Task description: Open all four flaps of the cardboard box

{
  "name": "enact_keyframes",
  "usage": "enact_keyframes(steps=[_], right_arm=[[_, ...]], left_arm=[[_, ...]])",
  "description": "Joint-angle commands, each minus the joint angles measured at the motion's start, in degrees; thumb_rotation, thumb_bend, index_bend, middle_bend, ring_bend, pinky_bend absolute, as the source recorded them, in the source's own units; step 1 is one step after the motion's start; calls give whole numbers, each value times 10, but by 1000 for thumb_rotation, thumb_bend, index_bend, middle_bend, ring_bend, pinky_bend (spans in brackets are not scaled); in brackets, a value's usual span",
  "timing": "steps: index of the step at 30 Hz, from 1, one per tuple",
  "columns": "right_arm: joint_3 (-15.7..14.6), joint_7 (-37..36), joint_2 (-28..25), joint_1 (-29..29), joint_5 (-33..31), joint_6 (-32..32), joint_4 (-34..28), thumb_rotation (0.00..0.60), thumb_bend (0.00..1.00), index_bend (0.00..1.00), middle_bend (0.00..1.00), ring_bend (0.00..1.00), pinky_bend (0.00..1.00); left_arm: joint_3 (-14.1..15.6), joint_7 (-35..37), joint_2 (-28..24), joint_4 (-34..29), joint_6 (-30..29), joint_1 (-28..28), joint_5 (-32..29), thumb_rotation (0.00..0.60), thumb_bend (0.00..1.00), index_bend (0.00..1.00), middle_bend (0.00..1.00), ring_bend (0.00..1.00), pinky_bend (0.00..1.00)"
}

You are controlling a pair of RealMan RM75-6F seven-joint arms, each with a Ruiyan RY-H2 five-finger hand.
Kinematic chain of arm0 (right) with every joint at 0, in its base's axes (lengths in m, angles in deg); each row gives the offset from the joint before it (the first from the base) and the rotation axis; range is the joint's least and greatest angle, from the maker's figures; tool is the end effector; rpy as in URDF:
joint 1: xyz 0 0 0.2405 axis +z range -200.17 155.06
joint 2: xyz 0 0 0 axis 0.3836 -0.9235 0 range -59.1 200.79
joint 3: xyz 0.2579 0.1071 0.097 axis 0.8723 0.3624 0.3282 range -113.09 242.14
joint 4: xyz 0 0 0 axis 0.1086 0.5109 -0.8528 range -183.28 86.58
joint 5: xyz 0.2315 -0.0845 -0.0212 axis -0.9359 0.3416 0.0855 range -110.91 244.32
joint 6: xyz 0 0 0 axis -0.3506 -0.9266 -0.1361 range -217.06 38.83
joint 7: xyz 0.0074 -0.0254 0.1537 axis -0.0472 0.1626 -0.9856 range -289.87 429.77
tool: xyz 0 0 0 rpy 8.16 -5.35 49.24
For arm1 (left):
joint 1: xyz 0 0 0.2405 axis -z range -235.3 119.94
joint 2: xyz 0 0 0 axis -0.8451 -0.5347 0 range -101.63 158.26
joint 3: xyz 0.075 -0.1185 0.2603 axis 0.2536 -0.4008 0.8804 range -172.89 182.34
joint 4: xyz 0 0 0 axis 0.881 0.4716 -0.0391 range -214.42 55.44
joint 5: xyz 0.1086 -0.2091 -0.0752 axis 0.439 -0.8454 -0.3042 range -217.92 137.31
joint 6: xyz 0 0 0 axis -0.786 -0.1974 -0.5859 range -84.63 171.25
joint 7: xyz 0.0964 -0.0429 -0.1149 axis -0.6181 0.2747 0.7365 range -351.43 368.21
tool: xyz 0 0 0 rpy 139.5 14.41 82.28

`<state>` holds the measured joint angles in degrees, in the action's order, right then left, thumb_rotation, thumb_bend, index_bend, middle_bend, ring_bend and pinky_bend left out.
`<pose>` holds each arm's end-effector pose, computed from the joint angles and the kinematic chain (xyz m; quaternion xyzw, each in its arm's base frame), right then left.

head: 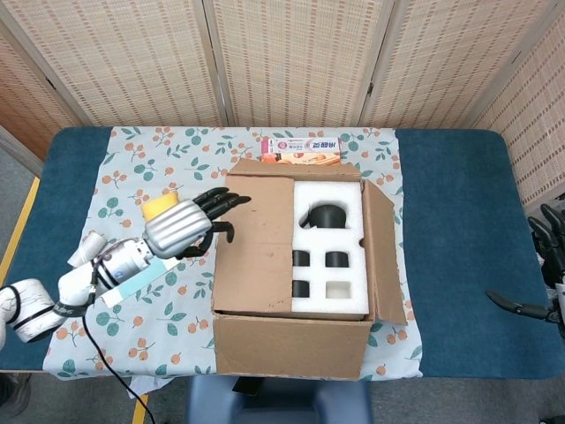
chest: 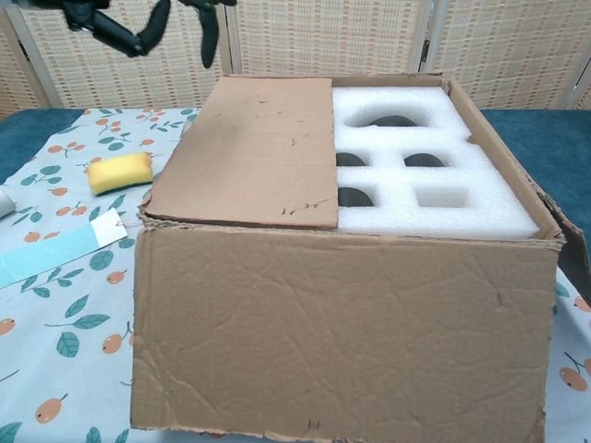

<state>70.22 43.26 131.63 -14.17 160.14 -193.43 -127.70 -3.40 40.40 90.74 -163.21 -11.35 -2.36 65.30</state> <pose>-0.3482 -0.2238 0.2327 0.5559 -0.2707 0.5950 0.5135 -0.0953 0.4352 0.0963 -0.8336 -0.2336 -0.4547 0.2092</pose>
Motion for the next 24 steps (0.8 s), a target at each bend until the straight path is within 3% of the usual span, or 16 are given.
enact_keyframes(steps=[1,6,12,24], right_arm=[[10,-32,-9,-11,-15,-7,7,379,186,47,0,0,0],[31,-92,-16,-43,-55,-38,19,379,186,69,0,0,0],[55,-109,-32,-75,-131,-16,-5,377,186,107,0,0,0],[53,-95,-63,-81,-140,54,-31,377,186,135,0,0,0]], left_arm=[[-2,3,32,12,28,37,-1,600,1000,491,0,0,0],[0,-10,69,23,45,69,-10,600,1000,496,0,0,0],[-3,-53,112,29,63,99,-23,600,1000,498,0,0,0],[-1,-71,167,72,96,146,-60,600,1000,502,0,0,0]])
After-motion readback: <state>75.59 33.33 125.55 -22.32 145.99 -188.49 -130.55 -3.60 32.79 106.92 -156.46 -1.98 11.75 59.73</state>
